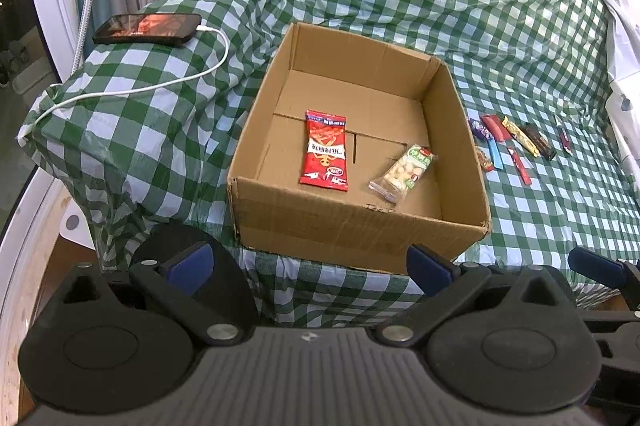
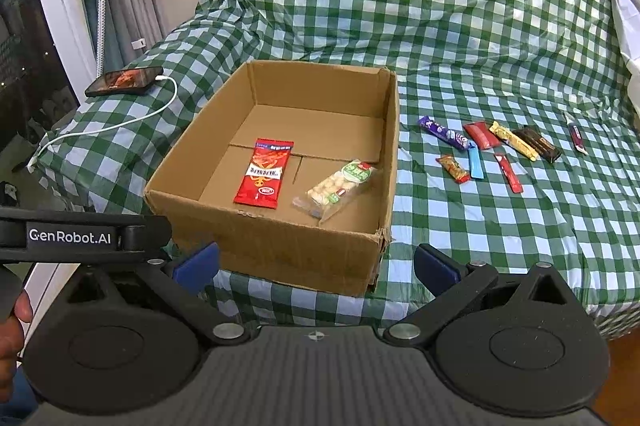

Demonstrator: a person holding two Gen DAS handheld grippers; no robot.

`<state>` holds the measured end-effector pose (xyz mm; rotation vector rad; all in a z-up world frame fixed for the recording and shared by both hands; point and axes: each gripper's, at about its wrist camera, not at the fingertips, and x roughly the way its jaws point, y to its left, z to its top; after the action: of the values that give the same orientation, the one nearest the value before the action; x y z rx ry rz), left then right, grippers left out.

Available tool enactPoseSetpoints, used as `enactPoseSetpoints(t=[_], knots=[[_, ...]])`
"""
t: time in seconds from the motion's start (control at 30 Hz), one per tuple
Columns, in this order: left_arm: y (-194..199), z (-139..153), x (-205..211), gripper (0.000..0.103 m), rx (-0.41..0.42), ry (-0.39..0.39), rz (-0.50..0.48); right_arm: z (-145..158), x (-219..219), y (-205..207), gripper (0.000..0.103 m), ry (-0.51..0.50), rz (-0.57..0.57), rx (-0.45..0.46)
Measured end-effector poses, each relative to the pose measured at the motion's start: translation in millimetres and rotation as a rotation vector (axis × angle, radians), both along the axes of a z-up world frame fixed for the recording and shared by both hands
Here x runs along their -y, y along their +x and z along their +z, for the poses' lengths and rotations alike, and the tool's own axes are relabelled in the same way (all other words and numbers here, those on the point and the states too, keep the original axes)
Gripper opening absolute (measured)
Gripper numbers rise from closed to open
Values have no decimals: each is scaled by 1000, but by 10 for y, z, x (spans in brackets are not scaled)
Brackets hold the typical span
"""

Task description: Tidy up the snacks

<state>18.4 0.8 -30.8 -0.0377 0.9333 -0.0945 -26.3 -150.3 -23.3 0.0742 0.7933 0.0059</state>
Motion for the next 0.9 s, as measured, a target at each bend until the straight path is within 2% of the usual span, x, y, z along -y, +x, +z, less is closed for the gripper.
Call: enactPoseSetpoints(t=[0.2,0.9], knots=[[21,-33,4,103,-15,-2,4,-70,-1,47,102,-5,-12,-45],[120,-182,36,103,-72,12,3,-195,18,137,102,4,2,-108]])
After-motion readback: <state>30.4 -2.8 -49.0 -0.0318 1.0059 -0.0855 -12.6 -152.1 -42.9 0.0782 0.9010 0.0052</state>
